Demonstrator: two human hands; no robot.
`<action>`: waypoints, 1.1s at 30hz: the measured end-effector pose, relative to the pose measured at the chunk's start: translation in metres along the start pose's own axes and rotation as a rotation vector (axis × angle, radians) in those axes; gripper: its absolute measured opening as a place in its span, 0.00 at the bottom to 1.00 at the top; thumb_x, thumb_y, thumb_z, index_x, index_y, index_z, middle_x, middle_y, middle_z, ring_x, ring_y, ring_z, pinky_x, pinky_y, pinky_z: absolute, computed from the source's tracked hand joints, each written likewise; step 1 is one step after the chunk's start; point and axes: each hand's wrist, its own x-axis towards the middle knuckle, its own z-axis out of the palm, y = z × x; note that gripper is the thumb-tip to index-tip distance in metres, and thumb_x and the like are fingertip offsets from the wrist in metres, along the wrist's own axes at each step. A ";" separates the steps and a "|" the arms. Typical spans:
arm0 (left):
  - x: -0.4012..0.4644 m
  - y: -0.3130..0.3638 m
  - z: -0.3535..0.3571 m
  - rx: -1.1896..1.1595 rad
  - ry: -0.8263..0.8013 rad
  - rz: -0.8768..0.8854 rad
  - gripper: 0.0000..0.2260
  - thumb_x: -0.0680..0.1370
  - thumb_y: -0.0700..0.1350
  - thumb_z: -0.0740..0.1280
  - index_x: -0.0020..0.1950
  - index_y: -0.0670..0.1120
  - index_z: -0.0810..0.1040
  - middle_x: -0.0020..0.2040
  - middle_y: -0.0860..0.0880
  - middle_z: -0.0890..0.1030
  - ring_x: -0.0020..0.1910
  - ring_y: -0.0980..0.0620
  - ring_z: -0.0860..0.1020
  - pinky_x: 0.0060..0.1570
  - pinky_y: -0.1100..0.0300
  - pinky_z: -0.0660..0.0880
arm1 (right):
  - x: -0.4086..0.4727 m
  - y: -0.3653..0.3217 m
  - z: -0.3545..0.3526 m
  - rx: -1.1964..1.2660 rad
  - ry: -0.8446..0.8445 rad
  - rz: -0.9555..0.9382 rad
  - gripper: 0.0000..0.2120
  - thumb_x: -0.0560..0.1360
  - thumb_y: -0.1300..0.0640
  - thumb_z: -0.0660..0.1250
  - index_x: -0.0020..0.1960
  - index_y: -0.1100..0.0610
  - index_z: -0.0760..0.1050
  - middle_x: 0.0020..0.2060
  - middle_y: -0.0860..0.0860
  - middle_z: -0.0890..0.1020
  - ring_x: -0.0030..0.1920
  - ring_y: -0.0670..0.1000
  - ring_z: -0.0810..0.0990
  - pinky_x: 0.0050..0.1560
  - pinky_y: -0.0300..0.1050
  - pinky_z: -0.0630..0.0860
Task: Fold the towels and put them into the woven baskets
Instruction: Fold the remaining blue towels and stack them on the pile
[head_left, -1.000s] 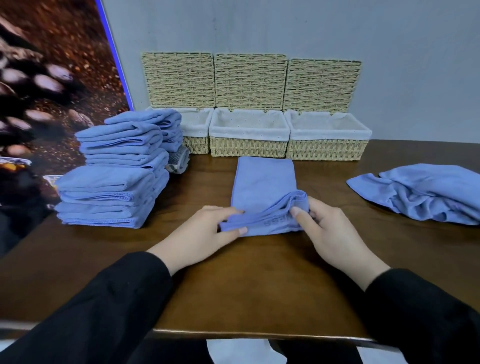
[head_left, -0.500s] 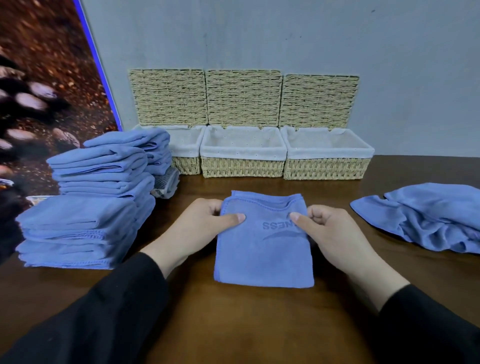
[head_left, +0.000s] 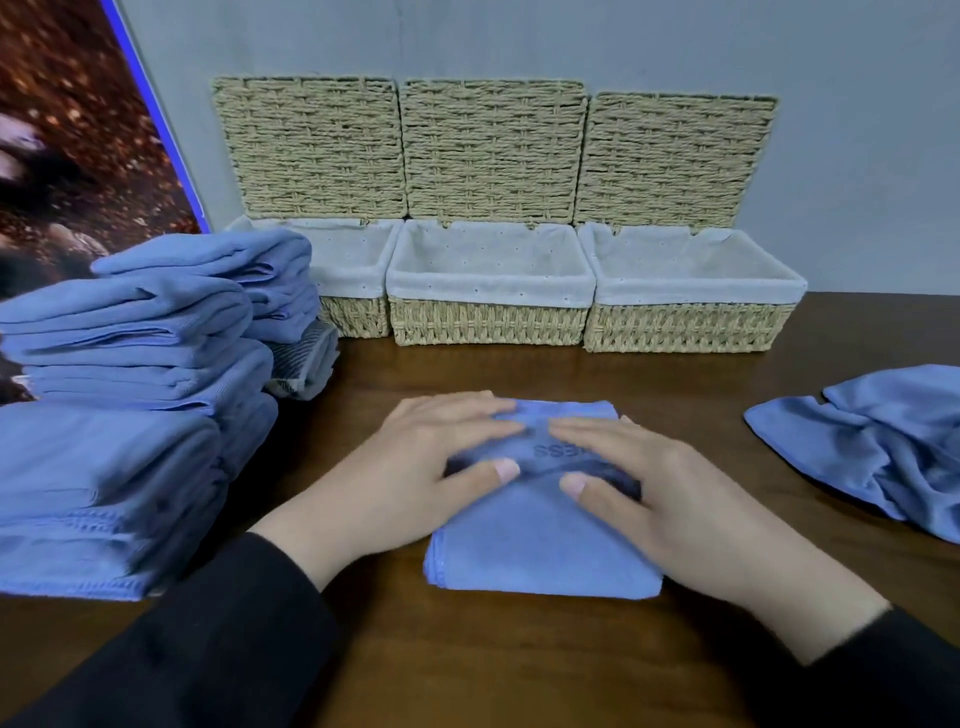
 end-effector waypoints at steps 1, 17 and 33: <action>0.001 -0.001 0.003 0.039 -0.098 -0.031 0.32 0.76 0.70 0.53 0.77 0.60 0.68 0.78 0.65 0.61 0.77 0.71 0.49 0.78 0.58 0.47 | 0.002 0.004 0.002 -0.046 -0.092 0.029 0.34 0.75 0.31 0.51 0.78 0.40 0.62 0.74 0.26 0.59 0.74 0.25 0.49 0.80 0.38 0.46; -0.022 -0.004 -0.003 -0.053 0.056 0.038 0.25 0.78 0.69 0.58 0.69 0.60 0.77 0.70 0.68 0.71 0.74 0.68 0.61 0.76 0.55 0.55 | -0.024 0.023 -0.006 -0.058 -0.279 -0.132 0.35 0.68 0.26 0.69 0.72 0.30 0.65 0.73 0.28 0.57 0.79 0.37 0.47 0.76 0.39 0.49; -0.033 0.012 -0.009 -0.206 0.135 -0.130 0.09 0.76 0.63 0.67 0.48 0.59 0.78 0.43 0.56 0.81 0.49 0.55 0.75 0.47 0.64 0.69 | -0.019 0.016 -0.010 -0.018 0.038 0.034 0.20 0.69 0.27 0.65 0.55 0.38 0.73 0.44 0.43 0.80 0.53 0.42 0.73 0.48 0.37 0.71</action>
